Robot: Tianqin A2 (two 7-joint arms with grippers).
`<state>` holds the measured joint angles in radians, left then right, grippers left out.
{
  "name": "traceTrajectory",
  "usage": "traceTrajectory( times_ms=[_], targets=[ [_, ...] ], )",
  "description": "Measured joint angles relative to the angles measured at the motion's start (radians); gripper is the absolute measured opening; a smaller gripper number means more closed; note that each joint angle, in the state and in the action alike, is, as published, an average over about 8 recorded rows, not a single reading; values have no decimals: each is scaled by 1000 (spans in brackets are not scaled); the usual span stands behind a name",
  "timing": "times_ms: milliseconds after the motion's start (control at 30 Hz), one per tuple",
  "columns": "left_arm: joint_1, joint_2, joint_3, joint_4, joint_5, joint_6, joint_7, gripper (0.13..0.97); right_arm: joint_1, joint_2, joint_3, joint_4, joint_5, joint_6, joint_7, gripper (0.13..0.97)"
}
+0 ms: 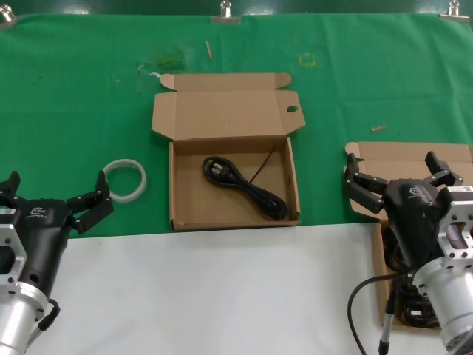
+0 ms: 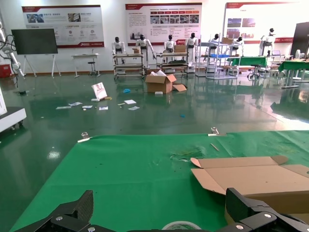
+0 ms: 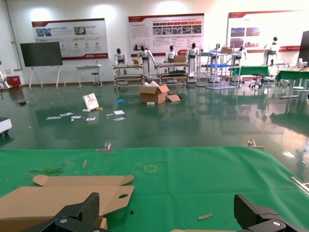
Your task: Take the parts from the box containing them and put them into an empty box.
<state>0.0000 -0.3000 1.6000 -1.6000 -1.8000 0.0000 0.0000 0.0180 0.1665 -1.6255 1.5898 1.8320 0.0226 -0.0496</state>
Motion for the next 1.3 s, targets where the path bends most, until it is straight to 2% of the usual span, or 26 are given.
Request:
traceTrajectory(
  times_ms=[1300],
  targets=[
    [0,0,0,0,0,0,0,966,0,0,0,0,0,0,0,966]
  ],
)
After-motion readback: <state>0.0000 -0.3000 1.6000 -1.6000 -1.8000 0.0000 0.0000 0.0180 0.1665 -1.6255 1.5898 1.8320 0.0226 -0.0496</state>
